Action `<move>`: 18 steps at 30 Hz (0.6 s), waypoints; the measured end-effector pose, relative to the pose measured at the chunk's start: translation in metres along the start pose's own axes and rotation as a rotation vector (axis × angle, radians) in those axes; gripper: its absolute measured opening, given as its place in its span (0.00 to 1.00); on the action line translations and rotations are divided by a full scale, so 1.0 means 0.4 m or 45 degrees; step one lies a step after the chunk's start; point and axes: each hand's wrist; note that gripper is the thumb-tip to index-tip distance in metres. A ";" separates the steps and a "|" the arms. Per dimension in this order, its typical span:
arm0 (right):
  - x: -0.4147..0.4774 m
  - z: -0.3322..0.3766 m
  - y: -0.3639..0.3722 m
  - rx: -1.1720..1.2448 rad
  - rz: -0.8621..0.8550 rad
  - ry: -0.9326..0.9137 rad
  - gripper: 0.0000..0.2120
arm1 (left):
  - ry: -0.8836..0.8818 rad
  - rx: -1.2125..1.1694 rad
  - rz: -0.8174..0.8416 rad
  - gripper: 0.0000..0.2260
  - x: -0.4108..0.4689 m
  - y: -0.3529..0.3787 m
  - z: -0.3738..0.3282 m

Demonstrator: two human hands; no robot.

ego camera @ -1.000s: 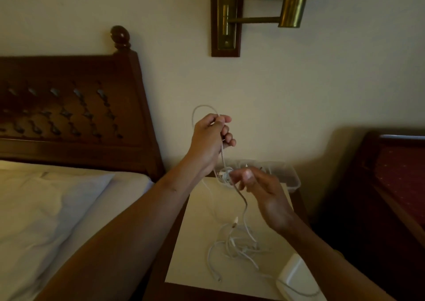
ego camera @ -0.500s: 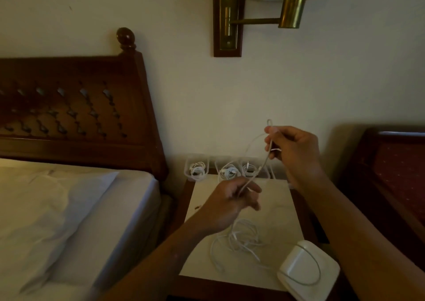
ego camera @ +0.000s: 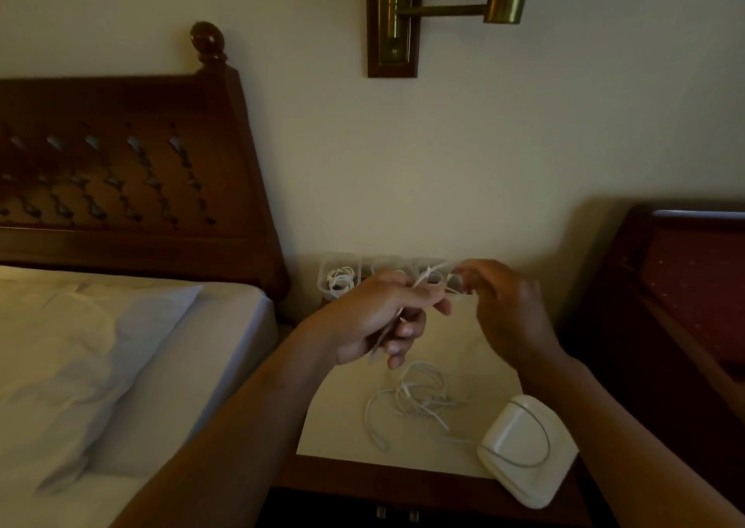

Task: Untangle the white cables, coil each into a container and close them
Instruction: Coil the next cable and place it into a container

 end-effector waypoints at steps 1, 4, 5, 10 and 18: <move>0.012 -0.008 -0.008 0.040 -0.048 0.104 0.13 | 0.031 0.002 0.073 0.13 -0.013 -0.003 0.005; 0.038 -0.021 -0.006 0.009 -0.028 0.220 0.12 | 0.148 -0.202 0.232 0.14 -0.042 -0.005 0.024; 0.041 -0.018 -0.001 -0.002 0.020 0.247 0.13 | 0.175 -0.302 0.273 0.14 -0.048 -0.003 0.024; 0.027 0.044 0.024 -0.379 0.122 -0.041 0.26 | 0.220 -0.582 0.254 0.14 -0.041 0.009 -0.026; 0.085 0.097 -0.001 0.396 0.045 0.044 0.11 | 0.159 -0.560 0.218 0.14 -0.035 0.017 -0.088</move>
Point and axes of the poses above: each hand's wrist, its own x-axis towards the middle knuckle, its own y-axis out of the palm, z = x × y, and after that the axes turned 13 degrees about -x, right-handed
